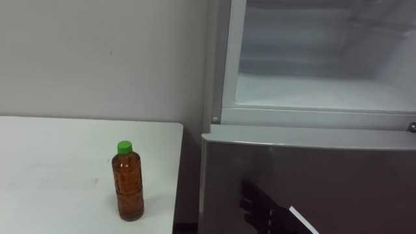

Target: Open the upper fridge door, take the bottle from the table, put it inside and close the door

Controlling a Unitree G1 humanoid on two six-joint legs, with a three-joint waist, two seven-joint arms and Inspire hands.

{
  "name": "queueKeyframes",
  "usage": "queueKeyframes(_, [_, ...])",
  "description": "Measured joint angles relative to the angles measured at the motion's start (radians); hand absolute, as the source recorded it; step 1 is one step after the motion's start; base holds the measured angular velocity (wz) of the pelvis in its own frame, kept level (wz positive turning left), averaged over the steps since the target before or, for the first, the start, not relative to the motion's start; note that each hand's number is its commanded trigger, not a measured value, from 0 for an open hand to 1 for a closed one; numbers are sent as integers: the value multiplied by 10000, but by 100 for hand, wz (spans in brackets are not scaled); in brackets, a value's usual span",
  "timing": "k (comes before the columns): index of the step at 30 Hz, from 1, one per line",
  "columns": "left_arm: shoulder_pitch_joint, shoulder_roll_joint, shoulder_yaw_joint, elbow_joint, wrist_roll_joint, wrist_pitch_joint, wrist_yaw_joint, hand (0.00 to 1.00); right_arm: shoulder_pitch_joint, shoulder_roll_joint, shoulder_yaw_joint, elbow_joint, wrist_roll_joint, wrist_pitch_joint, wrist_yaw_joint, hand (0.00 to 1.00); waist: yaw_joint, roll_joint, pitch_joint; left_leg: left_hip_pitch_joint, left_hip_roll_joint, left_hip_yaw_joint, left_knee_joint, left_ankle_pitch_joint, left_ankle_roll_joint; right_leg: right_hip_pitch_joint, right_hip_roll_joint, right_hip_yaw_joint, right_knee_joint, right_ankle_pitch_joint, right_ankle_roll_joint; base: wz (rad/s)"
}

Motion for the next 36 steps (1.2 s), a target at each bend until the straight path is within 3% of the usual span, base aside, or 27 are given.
queueKeyframes(5, [-101, 10, -188, 8, 0, 0, 130, 0, -60, 32, 165, -41, 2, 0, -4, 0, 64, 21, -2, -4, 38, -3, -30, 26, -32, 3, 59, 30, -79, 56, -37, -3])
queueKeyframes(17, [-335, 91, -173, 281, 263, 251, 67, 0, -379, 796, 576, -55, 5, 17, -12, 0, 128, 21, -8, -180, 129, -22, -35, 117, -114, -82, 169, -21, -218, 145, -155, 0])
queueKeyframes(22, [-427, 78, -186, 198, 819, 381, 99, 0, -464, 828, 706, -52, 52, 16, 1, 0, 413, 27, -9, -191, 171, -11, -36, 133, -140, -98, 216, -2, -246, 167, -185, 0])
queueKeyframes(26, [-504, 18, -189, 185, 1379, 584, 166, 0, -1710, 868, 1744, -46, 53, 46, 510, 0, 621, 31, -15, -208, 184, -44, -29, 146, -159, -101, 234, -12, -264, 172, -202, 4])
queueKeyframes(30, [-586, 14, -165, 194, 1645, 708, 107, 0, -3004, 1213, 2877, -55, 475, -48, 1515, 0, 992, -97, -97, -209, 71, -505, 17, 155, -140, 211, 196, -340, -459, 160, -145, 35])
queueKeyframes(33, [-575, 5, -164, 210, 1589, 733, -44, 0, -3116, 1222, 3155, -303, 904, -46, 1981, 0, 1102, -135, -82, -192, -13, -973, 11, 140, -112, 397, 151, -565, -434, 149, -126, 49])
queueKeyframes(36, [-506, 2, -165, 223, 1584, 898, -75, 0, -3115, 1215, 3286, -489, 1226, -46, 2174, 0, 1160, -131, -77, -286, -50, -1104, 7, 127, -90, 412, 118, -729, -425, 151, -109, 17])
